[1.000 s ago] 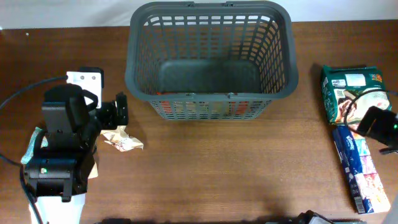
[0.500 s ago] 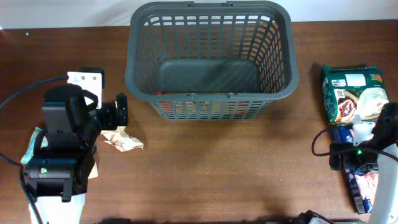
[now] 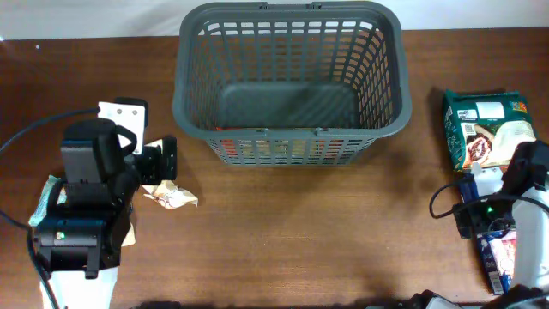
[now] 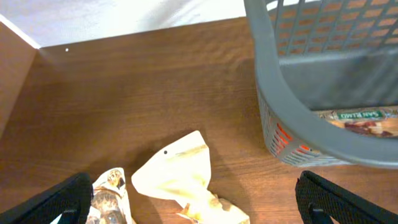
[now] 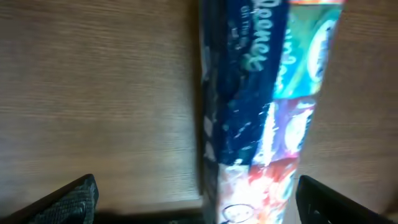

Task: Pack container
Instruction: 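Lower right gripper onto the blue Kleenex multipack and grasp it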

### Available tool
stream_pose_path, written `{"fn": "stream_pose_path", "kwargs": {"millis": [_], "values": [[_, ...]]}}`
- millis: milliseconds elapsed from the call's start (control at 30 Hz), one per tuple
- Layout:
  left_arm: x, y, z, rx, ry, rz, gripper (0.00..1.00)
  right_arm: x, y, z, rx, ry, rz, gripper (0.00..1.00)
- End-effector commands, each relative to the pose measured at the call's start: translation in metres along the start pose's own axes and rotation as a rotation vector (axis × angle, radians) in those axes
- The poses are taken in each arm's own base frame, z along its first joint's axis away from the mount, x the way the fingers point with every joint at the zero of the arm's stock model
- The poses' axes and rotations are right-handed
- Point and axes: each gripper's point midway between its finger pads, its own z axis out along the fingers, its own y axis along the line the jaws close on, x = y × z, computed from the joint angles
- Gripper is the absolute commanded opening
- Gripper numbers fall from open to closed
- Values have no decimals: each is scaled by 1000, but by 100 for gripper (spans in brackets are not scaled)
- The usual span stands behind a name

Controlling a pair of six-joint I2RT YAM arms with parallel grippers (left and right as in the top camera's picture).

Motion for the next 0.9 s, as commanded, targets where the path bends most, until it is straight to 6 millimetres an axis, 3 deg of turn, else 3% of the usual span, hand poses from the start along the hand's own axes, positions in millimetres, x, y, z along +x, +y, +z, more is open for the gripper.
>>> {"fn": "stream_pose_path", "kwargs": {"millis": [0,300,667,867], "values": [[0,6,-3,-37,5,23,99,7,-12,6,34,41,-9,99],[9,6,11,-44,63,30,99,11,-48,12,77,-26,145,99],[16,4,25,-37,116,37,99,-2,-46,11,17,-116,333,99],[16,4,26,-37,118,37,99,-17,-62,8,73,-189,335,99]]}}
